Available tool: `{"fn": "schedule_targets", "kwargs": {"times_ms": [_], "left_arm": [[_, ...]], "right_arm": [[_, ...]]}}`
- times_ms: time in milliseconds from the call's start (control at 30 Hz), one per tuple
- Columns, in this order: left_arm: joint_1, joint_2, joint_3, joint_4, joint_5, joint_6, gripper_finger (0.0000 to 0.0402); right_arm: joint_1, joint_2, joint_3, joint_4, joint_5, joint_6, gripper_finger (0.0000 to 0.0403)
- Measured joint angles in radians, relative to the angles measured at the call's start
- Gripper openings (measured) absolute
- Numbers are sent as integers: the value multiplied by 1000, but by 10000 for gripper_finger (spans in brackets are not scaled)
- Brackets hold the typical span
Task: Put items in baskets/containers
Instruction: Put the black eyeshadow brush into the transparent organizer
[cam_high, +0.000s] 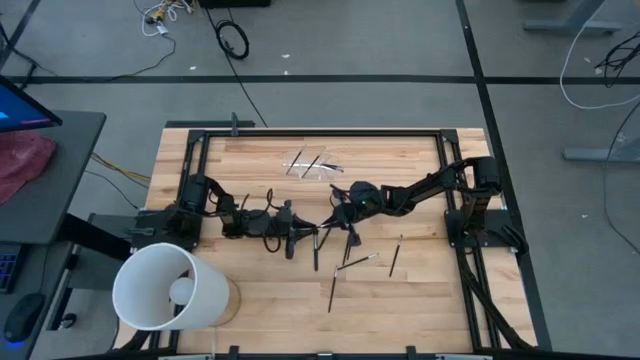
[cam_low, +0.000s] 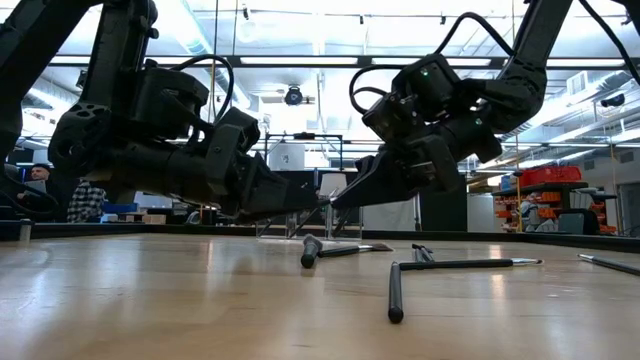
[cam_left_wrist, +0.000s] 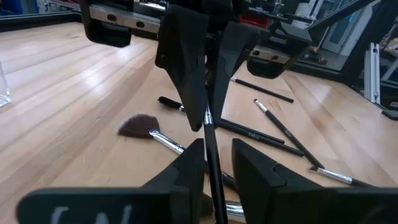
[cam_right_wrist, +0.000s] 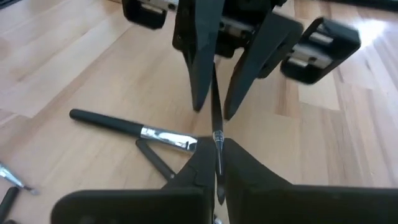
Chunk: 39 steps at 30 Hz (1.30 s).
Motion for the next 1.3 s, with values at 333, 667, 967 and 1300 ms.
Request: {"fn": "schedule_targets", "kwargs": {"times_ms": [333, 667, 967, 1300], "left_arm": [[76, -52, 0, -13, 64, -23, 137], [191, -58, 15, -27, 246, -18, 134], [294, -58, 125, -177, 473, 67, 133], [297, -211, 195, -483, 465, 259, 129]], "right_arm": [[4, -64, 3, -168, 80, -58, 7], [17, -237, 260, -914, 379, -227, 7], [13, -229, 417, -1129, 373, -260, 7], [12, -229, 419, -1202, 372, -220, 7]]}}
